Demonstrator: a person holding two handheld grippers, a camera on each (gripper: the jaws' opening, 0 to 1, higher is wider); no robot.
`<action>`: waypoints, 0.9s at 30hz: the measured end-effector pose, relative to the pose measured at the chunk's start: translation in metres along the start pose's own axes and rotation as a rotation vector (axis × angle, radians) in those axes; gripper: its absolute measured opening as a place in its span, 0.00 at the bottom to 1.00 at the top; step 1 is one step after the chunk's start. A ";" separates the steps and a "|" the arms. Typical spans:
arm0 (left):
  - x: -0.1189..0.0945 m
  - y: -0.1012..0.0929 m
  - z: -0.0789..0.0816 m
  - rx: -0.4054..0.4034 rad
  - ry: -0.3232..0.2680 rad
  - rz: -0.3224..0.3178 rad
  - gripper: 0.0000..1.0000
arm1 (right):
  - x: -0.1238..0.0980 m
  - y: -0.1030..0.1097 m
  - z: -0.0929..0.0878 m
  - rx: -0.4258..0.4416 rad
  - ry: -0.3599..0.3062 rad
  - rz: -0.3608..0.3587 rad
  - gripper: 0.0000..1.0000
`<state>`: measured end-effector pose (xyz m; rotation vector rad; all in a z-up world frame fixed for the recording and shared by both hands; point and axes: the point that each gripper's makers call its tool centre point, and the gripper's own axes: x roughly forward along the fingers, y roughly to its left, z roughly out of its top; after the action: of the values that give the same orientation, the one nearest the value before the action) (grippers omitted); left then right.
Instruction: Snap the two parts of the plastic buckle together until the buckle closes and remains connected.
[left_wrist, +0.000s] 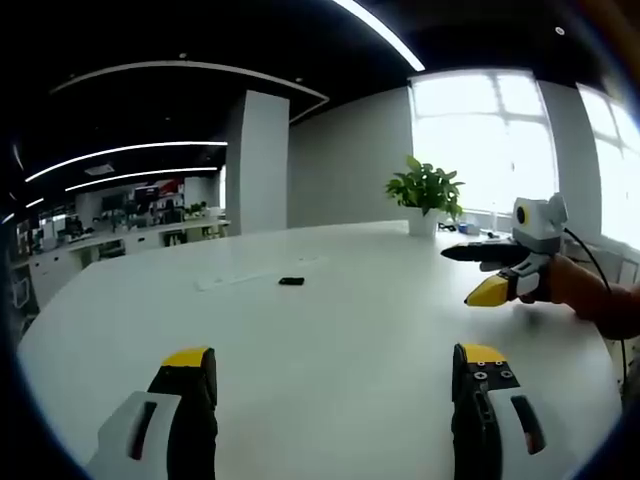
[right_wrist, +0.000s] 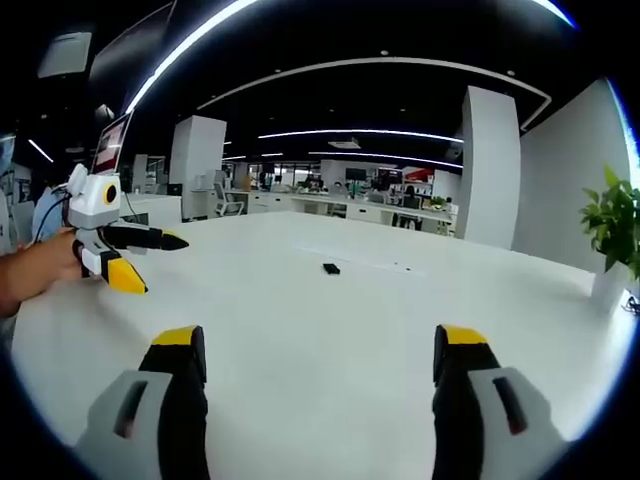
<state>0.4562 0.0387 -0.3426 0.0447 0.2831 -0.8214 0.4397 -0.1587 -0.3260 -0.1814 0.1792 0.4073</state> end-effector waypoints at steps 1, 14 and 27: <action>0.000 0.000 0.000 0.002 0.000 0.003 0.99 | 0.000 -0.002 0.001 -0.004 -0.006 -0.006 0.97; 0.000 -0.006 0.000 0.003 -0.005 -0.014 0.99 | -0.002 -0.007 0.003 0.000 -0.025 -0.033 1.00; -0.003 -0.004 0.001 -0.004 -0.015 -0.006 0.99 | -0.002 -0.008 0.004 -0.001 -0.032 -0.042 1.00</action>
<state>0.4516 0.0383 -0.3405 0.0336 0.2711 -0.8264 0.4413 -0.1656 -0.3207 -0.1796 0.1434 0.3689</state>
